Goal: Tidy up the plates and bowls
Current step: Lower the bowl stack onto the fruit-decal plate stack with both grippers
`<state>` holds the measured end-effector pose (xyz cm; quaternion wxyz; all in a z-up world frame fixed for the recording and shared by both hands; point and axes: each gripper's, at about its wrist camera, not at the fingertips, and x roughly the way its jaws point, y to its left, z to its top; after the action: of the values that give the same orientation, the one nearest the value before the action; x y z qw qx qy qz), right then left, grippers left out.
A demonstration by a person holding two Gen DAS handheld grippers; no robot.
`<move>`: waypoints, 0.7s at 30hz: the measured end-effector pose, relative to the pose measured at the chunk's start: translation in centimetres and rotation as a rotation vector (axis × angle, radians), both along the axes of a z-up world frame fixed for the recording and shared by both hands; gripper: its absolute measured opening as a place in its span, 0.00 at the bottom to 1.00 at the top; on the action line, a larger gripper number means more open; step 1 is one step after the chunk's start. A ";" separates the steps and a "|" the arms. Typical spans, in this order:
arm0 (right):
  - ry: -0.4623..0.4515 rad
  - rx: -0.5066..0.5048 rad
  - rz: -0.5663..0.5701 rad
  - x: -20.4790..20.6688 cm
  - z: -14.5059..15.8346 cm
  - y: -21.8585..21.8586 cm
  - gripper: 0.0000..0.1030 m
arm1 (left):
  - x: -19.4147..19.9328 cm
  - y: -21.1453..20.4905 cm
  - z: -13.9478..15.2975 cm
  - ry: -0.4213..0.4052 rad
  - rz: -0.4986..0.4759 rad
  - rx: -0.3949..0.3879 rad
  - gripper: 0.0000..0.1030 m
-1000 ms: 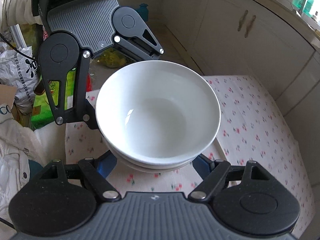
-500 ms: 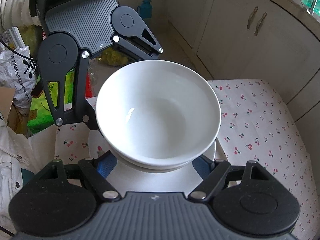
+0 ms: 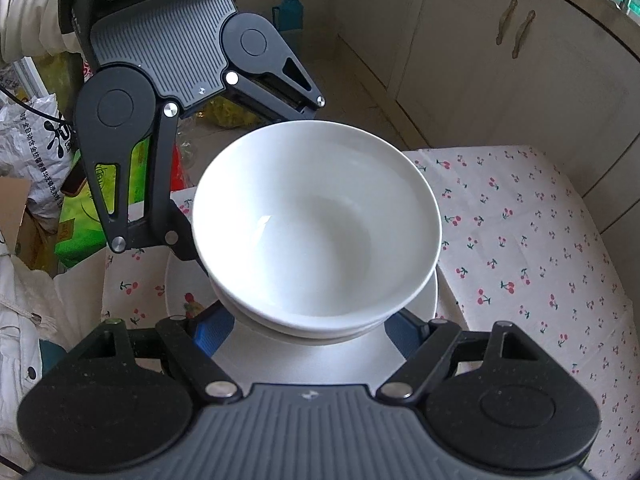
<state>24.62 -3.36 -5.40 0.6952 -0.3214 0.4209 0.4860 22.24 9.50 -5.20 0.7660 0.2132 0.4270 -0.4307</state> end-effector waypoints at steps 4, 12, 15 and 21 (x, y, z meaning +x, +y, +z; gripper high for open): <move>0.004 0.002 -0.008 0.0 -0.3 -0.1 0.83 | 0.1 0.0 -0.2 0.000 -0.004 -0.003 0.76; 0.004 0.002 -0.021 0.0 -0.4 -0.2 0.83 | 0.0 -0.1 -0.2 -0.018 -0.023 0.005 0.77; 0.011 0.009 -0.034 0.1 -0.6 -0.4 0.84 | -0.2 -0.2 -0.3 -0.037 -0.029 0.006 0.77; -0.036 -0.012 -0.019 -0.6 -1.8 -0.2 1.00 | -1.3 -0.4 -0.6 -0.063 -0.033 0.007 0.95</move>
<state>23.99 -3.52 -7.15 0.7052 -0.3301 0.4144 0.4711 20.92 9.12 -5.80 0.7710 0.2363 0.4008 -0.4349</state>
